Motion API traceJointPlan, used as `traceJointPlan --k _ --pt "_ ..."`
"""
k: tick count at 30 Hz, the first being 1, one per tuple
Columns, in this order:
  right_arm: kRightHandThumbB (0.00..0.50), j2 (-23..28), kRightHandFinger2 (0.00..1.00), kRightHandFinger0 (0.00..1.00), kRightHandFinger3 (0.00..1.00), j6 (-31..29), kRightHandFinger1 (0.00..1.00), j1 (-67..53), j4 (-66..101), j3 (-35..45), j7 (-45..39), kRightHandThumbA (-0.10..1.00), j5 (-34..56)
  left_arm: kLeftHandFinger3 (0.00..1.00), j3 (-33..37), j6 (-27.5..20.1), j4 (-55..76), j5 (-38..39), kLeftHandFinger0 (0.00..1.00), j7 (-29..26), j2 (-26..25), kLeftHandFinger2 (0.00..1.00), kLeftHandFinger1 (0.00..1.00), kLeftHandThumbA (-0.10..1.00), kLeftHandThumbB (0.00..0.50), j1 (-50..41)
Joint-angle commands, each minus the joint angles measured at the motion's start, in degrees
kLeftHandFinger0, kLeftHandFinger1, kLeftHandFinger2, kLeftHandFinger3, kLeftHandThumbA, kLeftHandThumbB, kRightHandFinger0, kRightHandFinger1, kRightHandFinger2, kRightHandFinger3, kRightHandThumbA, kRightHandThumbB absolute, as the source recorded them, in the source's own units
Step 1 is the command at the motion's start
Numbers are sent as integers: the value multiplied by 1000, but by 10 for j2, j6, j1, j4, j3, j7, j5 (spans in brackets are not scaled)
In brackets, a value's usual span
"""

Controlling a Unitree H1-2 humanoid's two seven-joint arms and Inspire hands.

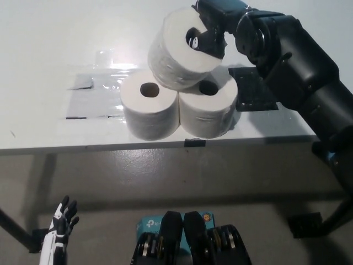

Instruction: A few rolls of toilet paper are kept infront of the robot and the robot uses its right hand to lift one of the rolls and and places it on top of the other rolls to stack it.

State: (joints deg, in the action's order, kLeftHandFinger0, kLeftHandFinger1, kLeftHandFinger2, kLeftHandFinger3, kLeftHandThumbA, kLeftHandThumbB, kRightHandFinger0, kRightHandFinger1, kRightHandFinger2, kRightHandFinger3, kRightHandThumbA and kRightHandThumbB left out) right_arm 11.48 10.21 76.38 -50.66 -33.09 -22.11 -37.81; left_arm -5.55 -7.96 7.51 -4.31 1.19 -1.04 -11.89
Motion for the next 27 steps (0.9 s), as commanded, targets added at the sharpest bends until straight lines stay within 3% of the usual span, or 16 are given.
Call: traceJointPlan --k 1,2,3,4,5,7,10,11,14,20,24,27 --pt "297 4 782 309 1000 -11 521 57 -19 -9 -54 551 -2 1000 1 -17 10 -9 1000 -13 -5 1000 1000 1000 0 1" --pt "316 4 1000 516 1000 -9 782 60 -21 -7 -65 573 3 1000 1 -15 11 -10 1000 -13 -5 1000 1000 1000 0 0" --pt "341 4 1000 731 1000 -4 1000 62 -19 -6 -74 587 6 1000 1 -14 13 -9 1000 -13 -4 1000 1000 1000 0 0" --pt "352 5 1000 921 1000 0 1000 64 -16 -5 -84 606 8 1000 1 -13 13 -8 1000 -12 -4 1000 1000 1000 0 0" --pt "361 6 1000 1000 1000 6 1000 66 -13 -5 -93 622 8 1000 1 -16 10 -7 1000 -11 -5 1000 1000 1000 0 1" --pt "364 5 1000 990 1000 21 1000 70 -9 -3 -107 647 9 1000 0 -16 7 -4 1000 -10 -5 1000 1000 1000 0 2" --pt "366 2 1000 819 1000 25 1000 76 -17 4 -108 709 12 1000 1 -18 7 -6 1000 -10 -6 1000 1000 1000 0 3" --pt "362 2 1000 820 1000 26 1000 79 -19 3 -110 753 10 1000 1 -21 6 -6 1000 -10 -7 1000 1000 1000 0 3" --pt "335 1 1000 1000 1000 21 1000 87 -26 4 -108 824 9 1000 0 -24 3 -7 1000 -10 -8 1000 1000 1000 0 4" --pt "333 2 1000 1000 1000 19 1000 101 -19 22 -104 881 19 1000 0 -22 3 -7 1000 -10 -8 1000 1000 1000 0 5" --pt "381 3 1000 1000 1000 8 1000 114 -20 36 -91 923 27 1000 -1 -20 2 -7 1000 -11 -8 1000 1000 1000 0 5" --pt "386 1 1000 1000 1000 3 1000 128 -26 43 -83 913 27 1000 -1 -18 4 -1 1000 -8 -7 1000 1000 1000 0 5"
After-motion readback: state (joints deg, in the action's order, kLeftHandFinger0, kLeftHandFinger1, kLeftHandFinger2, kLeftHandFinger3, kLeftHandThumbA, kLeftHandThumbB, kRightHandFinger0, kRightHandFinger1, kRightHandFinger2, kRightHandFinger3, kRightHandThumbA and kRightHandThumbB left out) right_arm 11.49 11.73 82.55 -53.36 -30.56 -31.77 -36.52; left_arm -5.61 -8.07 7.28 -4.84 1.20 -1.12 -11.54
